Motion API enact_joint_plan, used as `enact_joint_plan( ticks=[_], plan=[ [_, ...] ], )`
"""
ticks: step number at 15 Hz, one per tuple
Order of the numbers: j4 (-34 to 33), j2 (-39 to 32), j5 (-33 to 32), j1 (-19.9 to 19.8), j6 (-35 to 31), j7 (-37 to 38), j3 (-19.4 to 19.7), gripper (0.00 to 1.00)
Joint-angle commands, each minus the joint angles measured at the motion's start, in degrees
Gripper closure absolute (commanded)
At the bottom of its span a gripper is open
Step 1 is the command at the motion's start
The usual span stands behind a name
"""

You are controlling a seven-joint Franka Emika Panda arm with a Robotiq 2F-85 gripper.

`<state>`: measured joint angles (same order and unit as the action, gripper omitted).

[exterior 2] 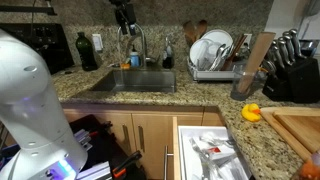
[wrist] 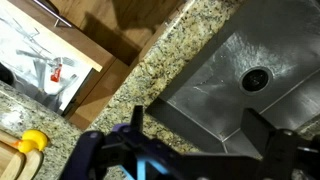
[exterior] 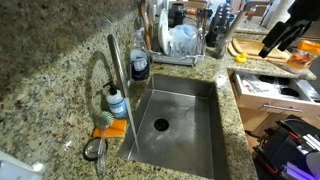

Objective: Close the tap

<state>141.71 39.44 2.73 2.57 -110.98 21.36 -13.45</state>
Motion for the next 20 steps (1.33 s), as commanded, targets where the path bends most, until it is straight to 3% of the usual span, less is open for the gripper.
enact_joint_plan(
  ticks=[1,5,6,7,9,13,15,16,17,20],
  plan=[
    [-0.15,-0.08,-0.18,0.25,0.17,0.13,0.22,0.0],
    [-0.15,-0.08,-0.18,0.25,0.17,0.13,0.22,0.0],
    [2.27,0.04,0.34,0.26,-5.6,-0.39,0.75,0.0],
    [4.5,-1.11,-3.53,-1.23,-12.38,0.67,-1.55,0.0],
    [5.88,-4.31,-6.28,0.87,-20.16,-2.44,-2.81,0.0],
    [4.9,-14.23,-5.9,5.2,-31.91,-9.63,-2.24,0.0],
    [3.58,-18.65,-8.45,5.34,-32.69,-14.12,-2.0,0.0],
    [3.6,-18.16,-14.82,2.03,-31.55,-11.27,-4.51,0.0],
    [4.83,-16.06,-10.1,5.14,-31.27,-10.44,-2.63,0.0],
    [4.19,-17.99,-14.21,3.95,-31.24,-10.37,-2.8,0.0]
  ],
)
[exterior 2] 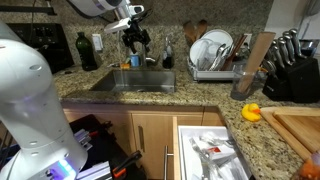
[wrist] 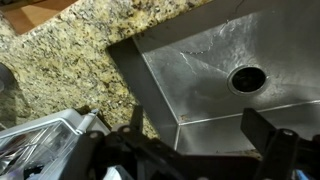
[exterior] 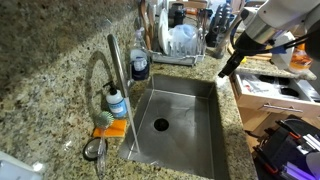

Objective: Close the tap

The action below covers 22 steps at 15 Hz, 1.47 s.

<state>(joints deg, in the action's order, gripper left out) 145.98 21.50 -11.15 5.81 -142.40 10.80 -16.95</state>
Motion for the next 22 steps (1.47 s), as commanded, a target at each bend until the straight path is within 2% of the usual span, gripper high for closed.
enact_joint_plan(
  ticks=[1,2,3,6,8,9,11,12,16,17,20,22],
  plan=[
    [-0.34,-1.3,-2.83,-0.25,-2.75,0.44,0.11,0.0],
    [-1.98,-4.19,-7.55,-0.92,-1.85,-1.54,-1.45,0.0],
    [-3.19,-7.48,-8.45,-0.04,-0.93,-1.62,-2.27,0.0],
    [-6.56,-14.7,-5.7,4.84,-2.4,-5.4,-2.56,0.0],
    [-8.84,-18.36,-3.84,7.42,-1.96,-10.49,-1.77,0.0],
    [-10.06,-19.35,-3.15,8.14,1.26,-13.5,-1.33,0.0],
    [-10.6,-17.88,-6.7,7.93,8.83,-15.33,-0.81,0.0],
    [-9.02,-18.18,-5.37,8.59,3.73,-11.66,-1.14,0.0],
    [-9.45,-18.33,-5.42,8.78,4.43,-11.88,-0.85,0.0],
    [-10.78,-21.31,-4.98,9.31,0.99,-19.6,-0.81,0.0],
    [-15.03,-27.85,-5.84,10.9,0.55,-24.55,-2.04,0.0],
    [-18.44,-31.21,-4.84,12.67,4.65,-28.07,-3.22,0.0]
  ],
)
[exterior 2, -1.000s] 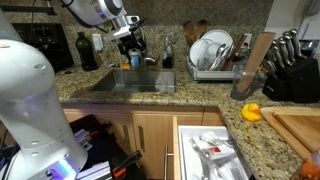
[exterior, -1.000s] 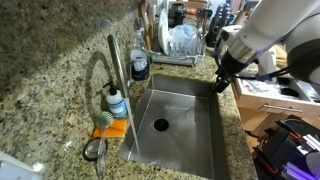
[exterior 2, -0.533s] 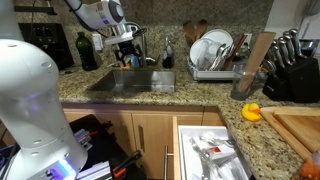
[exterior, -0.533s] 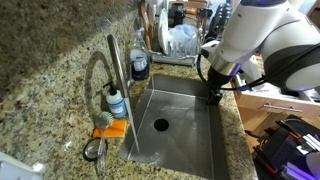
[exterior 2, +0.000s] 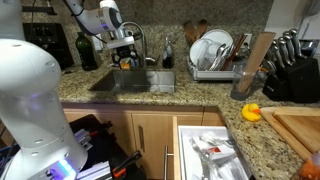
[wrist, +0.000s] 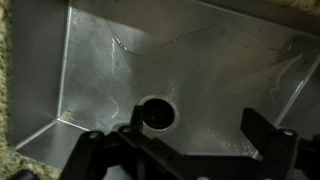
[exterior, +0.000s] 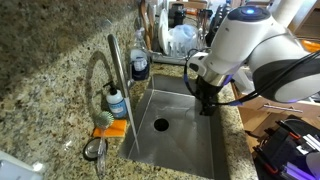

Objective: Close the tap

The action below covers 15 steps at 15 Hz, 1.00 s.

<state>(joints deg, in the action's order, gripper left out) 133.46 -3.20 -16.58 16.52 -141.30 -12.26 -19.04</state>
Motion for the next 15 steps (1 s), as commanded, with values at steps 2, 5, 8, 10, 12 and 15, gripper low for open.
enact_joint_plan(
  ticks=[2,5,8,10,12,15],
  plan=[
    [-8.89,-8.84,-2.87,4.02,12.16,-1.64,-0.98,0.0],
    [-10.6,-10.55,-8.25,5.89,21.96,1.55,0.3,0.0],
    [-11.01,-10.74,-16.01,5.57,29.92,0.97,1.88,0.0],
    [-10.27,-9.02,-22.73,4.88,33.45,0.28,3.16,0.0],
    [-8.37,-6.52,-29.45,3.85,33.01,5.52,4.63,0.0],
    [-10.31,-9.14,-26.27,3.46,32.95,3.02,3.36,0.0]
  ],
)
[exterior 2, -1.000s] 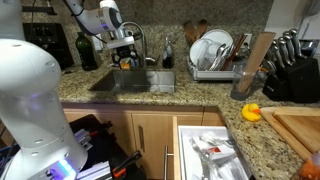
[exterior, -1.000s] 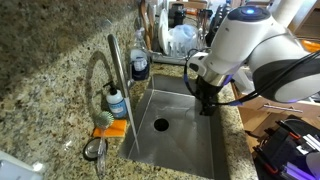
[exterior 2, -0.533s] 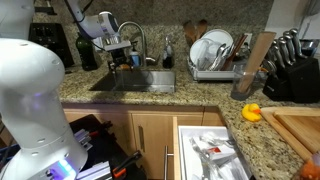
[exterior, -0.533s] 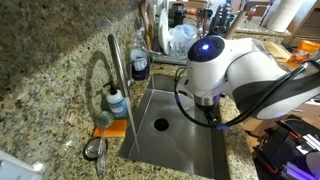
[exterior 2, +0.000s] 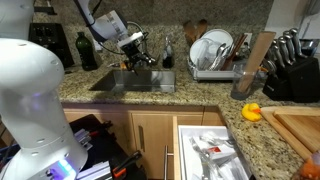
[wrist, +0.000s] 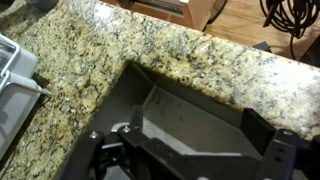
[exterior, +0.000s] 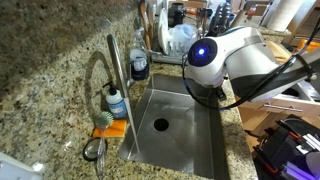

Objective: Close the tap

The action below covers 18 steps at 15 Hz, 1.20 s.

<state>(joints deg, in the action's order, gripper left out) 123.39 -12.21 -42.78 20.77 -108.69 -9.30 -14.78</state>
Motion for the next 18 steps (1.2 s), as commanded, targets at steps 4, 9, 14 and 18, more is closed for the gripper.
enact_joint_plan(
  ticks=[4,9,14,18],
  plan=[
    [2.81,1.6,-8.99,-0.23,-5.11,-4.96,-2.25,0.0],
    [6.0,4.45,-23.0,-2.33,-10.08,-10.65,-1.59,0.0],
    [7.0,4.39,-33.21,-5.67,-17.14,-3.57,1.1,0.0],
    [7.95,4.58,-36.43,-8.75,-27.42,-3.07,2.77,0.0]
  ],
)
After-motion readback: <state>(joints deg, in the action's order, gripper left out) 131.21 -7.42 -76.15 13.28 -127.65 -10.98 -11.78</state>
